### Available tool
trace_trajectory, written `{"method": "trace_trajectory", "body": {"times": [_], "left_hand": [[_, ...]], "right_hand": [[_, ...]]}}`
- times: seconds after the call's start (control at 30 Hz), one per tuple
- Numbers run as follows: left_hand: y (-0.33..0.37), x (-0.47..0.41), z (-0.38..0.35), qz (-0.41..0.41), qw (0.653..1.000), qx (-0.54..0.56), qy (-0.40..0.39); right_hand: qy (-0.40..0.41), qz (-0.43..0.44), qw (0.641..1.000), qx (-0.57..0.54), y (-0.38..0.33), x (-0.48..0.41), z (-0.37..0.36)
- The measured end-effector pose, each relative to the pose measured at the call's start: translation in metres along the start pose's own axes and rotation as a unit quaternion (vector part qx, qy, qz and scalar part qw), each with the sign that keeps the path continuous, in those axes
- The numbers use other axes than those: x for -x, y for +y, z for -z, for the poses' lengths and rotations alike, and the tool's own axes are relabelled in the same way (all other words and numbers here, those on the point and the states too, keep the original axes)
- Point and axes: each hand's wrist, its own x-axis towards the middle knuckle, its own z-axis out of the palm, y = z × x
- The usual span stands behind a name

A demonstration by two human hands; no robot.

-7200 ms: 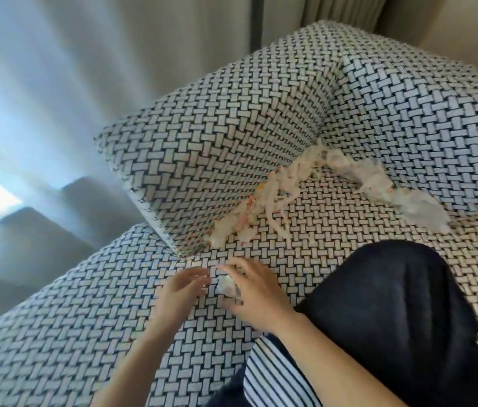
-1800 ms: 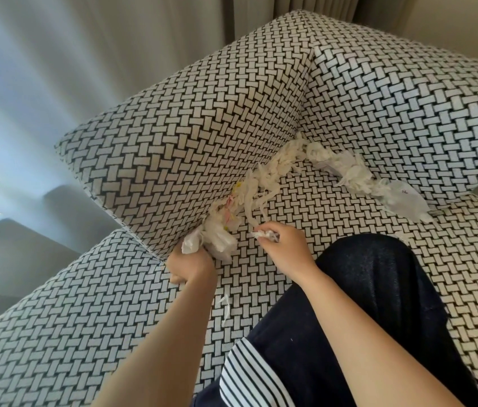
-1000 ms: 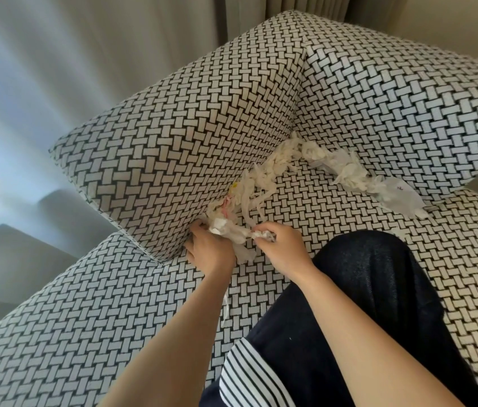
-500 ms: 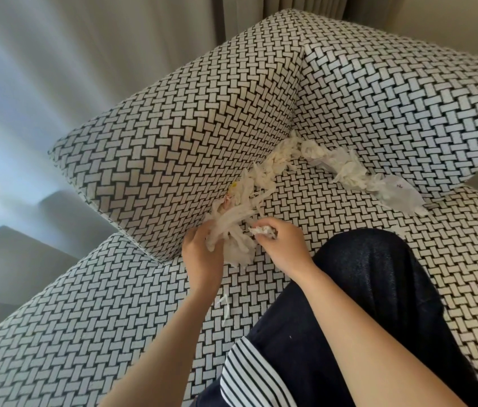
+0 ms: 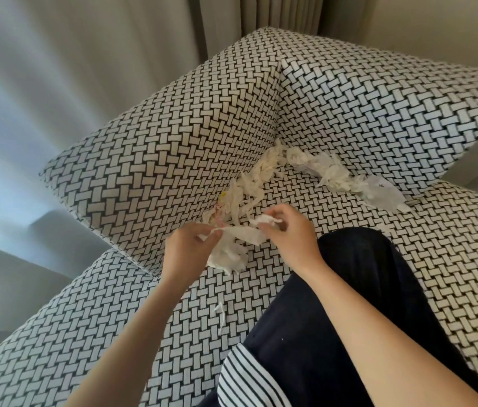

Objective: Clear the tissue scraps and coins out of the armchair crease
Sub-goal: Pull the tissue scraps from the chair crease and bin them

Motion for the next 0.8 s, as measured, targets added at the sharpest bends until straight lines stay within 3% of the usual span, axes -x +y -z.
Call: {"method": "trace_trajectory", "body": {"times": [0.23,0.4,0.5,0.67,0.8], "left_hand": [[0.083,-0.023,-0.019,-0.078,0.994,0.049,-0.065],[0.161,-0.022,-0.07,-0.108,0.974,0.135,-0.144],[0.209,-0.011,-0.109,-0.141,0.962,0.133,-0.193],[0.278,0.034,-0.19,-0.125,0.918,0.169,-0.335],[0.312,0.077,-0.252,-0.06,0.884,0.179,-0.428]], "right_hand": [[0.054,0.022,0.998,0.015,-0.015,0.003,0.103],[0.104,-0.034,0.993,0.03,-0.004,0.042,0.2],[0.177,-0.081,0.981,0.026,0.017,0.078,0.255],[0.305,-0.206,0.929,-0.018,0.073,0.151,0.337],[0.394,-0.279,0.871,-0.092,0.115,0.199,0.378]]}}
